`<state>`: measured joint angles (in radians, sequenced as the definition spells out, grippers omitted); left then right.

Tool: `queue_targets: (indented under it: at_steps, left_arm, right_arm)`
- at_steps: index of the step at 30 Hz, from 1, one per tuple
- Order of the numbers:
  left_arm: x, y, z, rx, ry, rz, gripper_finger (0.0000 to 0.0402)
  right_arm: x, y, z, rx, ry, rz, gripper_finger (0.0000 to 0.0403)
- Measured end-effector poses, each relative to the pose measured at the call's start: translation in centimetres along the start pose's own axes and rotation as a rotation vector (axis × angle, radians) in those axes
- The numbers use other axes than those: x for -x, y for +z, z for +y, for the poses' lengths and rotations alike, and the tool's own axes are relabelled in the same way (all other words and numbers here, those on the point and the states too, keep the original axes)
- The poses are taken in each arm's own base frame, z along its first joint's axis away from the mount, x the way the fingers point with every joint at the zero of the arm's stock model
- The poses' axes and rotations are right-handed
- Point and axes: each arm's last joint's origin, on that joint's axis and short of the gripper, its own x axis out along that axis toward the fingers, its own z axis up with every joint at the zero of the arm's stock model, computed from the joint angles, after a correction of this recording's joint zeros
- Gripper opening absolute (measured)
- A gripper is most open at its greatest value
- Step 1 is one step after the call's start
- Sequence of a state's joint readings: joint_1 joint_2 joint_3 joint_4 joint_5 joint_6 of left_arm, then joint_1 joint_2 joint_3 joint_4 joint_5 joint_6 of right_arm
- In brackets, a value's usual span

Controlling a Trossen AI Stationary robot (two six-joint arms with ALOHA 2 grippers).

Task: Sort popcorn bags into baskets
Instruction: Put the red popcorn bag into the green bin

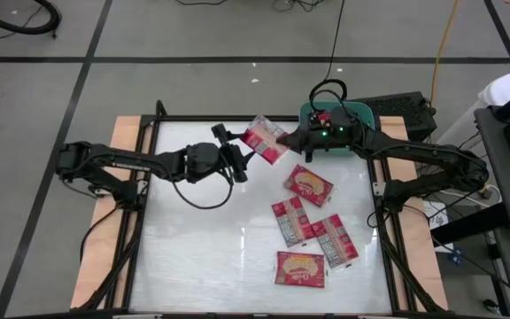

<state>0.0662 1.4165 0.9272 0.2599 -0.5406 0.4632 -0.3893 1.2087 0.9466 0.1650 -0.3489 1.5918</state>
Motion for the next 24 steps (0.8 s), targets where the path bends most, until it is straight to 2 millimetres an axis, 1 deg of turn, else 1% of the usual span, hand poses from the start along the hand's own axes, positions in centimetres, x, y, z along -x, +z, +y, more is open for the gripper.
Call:
queue_targets:
  at_steps: [5,9,12,14,17,18,20,24]
  left_arm:
    - [-0.1,0.2,0.0,0.011,0.019,-0.016,0.0242]
    - [0.0,0.4,-0.1,0.019,0.020,-0.033,0.0195]
    - [0.2,0.5,-0.3,0.020,0.011,-0.037,0.0145]
    - [0.3,0.6,-0.6,0.035,0.003,-0.036,0.0104]
    - [0.5,0.6,-1.0,0.051,-0.017,-0.028,0.0037]
    - [0.6,0.5,-1.1,0.056,-0.024,-0.023,0.0023]
    - [0.7,0.6,-1.4,0.078,-0.034,-0.017,0.0019]
    - [1.2,0.4,-1.7,0.163,-0.062,0.015,0.0036]
  right_arm:
    - [0.0,0.0,0.0,-0.077,0.005,-0.008,0.0016]
    - [-0.3,-0.4,-0.1,-0.112,-0.004,0.008,0.0016]
    - [-0.8,-0.7,-0.5,-0.129,-0.020,0.023,0.0017]
    - [-1.1,-0.9,-0.6,-0.119,-0.021,0.033,0.0023]
    - [-1.3,-1.1,-0.7,-0.092,-0.032,-0.008,0.0049]
    - [-1.3,-1.1,-0.8,-0.085,-0.033,-0.024,0.0062]
    - [-1.3,-1.0,-0.8,-0.062,-0.032,-0.047,0.0091]
    - [-1.0,-0.5,-0.7,-0.015,-0.033,-0.070,0.0151]
